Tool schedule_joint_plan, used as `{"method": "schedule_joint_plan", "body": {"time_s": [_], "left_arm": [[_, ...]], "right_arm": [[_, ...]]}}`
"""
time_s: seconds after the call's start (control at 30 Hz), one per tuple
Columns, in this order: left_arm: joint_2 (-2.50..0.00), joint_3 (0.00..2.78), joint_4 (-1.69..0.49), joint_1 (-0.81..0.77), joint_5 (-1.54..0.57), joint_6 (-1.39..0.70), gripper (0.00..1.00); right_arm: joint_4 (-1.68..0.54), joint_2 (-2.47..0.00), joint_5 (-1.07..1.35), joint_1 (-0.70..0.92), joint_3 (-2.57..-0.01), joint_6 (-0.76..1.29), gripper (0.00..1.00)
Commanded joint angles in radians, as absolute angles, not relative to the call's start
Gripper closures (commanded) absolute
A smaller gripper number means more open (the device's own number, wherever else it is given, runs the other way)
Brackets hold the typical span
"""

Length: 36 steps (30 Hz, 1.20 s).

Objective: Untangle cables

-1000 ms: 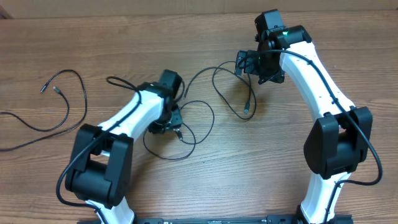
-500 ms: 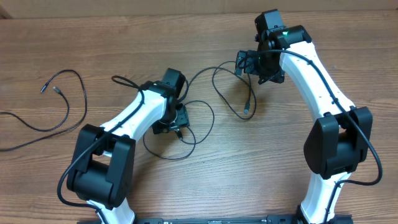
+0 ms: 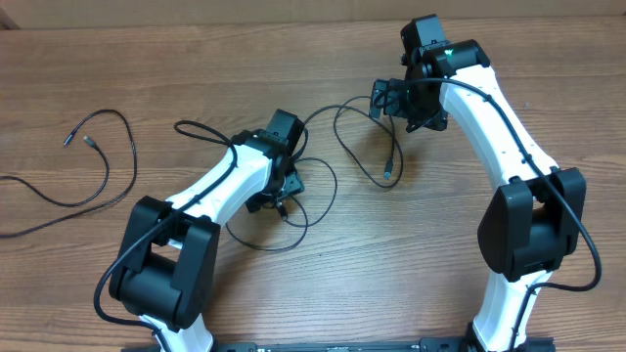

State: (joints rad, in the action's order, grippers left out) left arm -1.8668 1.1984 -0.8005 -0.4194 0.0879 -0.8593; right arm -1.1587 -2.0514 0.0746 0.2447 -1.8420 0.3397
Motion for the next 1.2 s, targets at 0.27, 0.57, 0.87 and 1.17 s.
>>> {"method": "schedule_joint_plan", "body": {"time_s": [0.27, 0.57, 0.87, 1.17], "left_arm": [[-1.973, 1.213, -0.765, -0.443, 0.111, -0.906, 0.3], [-2.082, 1.213, -0.743, -0.451, 0.026, -0.894, 0.96], [-2.012, 1.272, -0.771, -0.451, 0.01, -0.687, 0.96], [-1.84, 1.273, -0.765, -0.45, 0.123, -0.528, 0.96]], "right_arm": [[-1.154, -2.042, 0.076, 0.247, -1.847, 0.336, 0.0], [-1.154, -2.042, 0.076, 0.247, -1.847, 0.336, 0.0], [-1.154, -2.042, 0.076, 0.247, -1.847, 0.336, 0.0], [-1.154, -2.042, 0.076, 0.247, -1.847, 0.336, 0.0]]}}
